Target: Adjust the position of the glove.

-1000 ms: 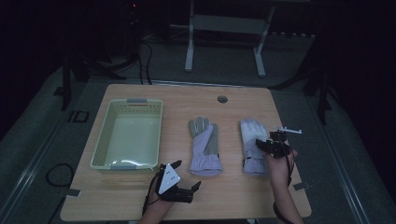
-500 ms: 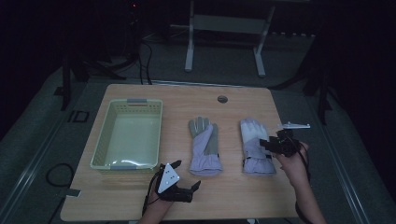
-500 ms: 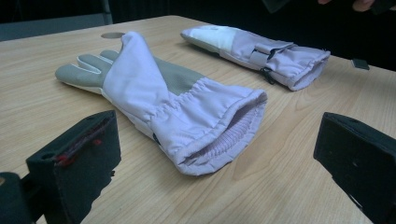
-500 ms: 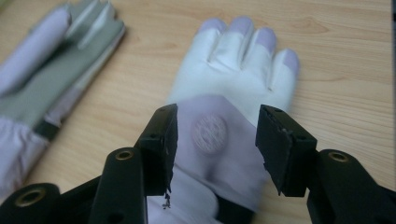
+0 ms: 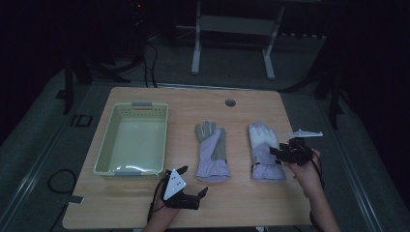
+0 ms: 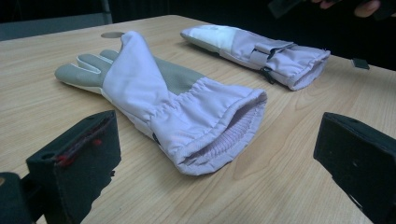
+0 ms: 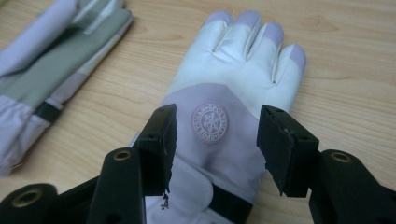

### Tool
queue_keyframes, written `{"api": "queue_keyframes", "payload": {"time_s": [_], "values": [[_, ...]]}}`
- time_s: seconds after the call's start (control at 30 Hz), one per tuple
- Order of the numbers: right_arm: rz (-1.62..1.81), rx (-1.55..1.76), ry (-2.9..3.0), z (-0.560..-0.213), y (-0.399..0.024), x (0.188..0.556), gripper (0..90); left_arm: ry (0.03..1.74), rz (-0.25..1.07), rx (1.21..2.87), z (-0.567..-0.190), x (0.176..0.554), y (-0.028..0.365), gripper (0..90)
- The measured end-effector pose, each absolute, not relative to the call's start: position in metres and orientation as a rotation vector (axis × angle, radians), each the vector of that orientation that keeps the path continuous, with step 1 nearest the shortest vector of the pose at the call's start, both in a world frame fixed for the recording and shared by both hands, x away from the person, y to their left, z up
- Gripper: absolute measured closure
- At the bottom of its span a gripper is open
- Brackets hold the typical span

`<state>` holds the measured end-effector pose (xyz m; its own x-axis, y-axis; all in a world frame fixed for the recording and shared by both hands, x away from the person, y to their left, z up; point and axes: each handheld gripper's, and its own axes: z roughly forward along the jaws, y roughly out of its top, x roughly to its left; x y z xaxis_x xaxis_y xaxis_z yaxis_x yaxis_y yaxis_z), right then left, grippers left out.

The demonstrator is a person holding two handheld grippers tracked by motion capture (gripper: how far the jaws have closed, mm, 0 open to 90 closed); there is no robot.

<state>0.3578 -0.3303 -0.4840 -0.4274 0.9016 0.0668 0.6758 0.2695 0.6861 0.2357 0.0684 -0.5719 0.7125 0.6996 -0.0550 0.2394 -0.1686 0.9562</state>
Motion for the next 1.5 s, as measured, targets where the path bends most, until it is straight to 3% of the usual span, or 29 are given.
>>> {"api": "queue_keyframes", "payload": {"time_s": [0.23, 0.37, 0.47, 0.77, 1.1, 1.5], "values": [[0.889, 1.480, 2.241, -0.513, -0.321, 0.375, 46.2, 0.750, 0.479, 1.736, -0.572, 0.236, 0.069, 0.9], [0.889, 1.512, 2.271, -0.536, -0.325, 0.381, 53.4, 0.749, 0.479, 1.737, -0.572, 0.236, 0.068, 0.9], [0.890, 1.460, 2.278, -0.537, -0.323, 0.378, 61.3, 0.751, 0.479, 1.737, -0.572, 0.236, 0.068, 0.9], [0.864, 1.459, 2.263, -0.536, -0.315, 0.374, 73.3, 0.752, 0.481, 1.738, -0.572, 0.236, 0.068, 0.9], [0.890, 1.481, 2.205, -0.520, -0.318, 0.369, 79.0, 0.755, 0.478, 1.737, -0.572, 0.236, 0.068, 0.9], [0.928, 1.430, 2.129, -0.468, -0.315, 0.357, 79.2, 0.756, 0.478, 1.734, -0.572, 0.236, 0.068, 0.9]]}}
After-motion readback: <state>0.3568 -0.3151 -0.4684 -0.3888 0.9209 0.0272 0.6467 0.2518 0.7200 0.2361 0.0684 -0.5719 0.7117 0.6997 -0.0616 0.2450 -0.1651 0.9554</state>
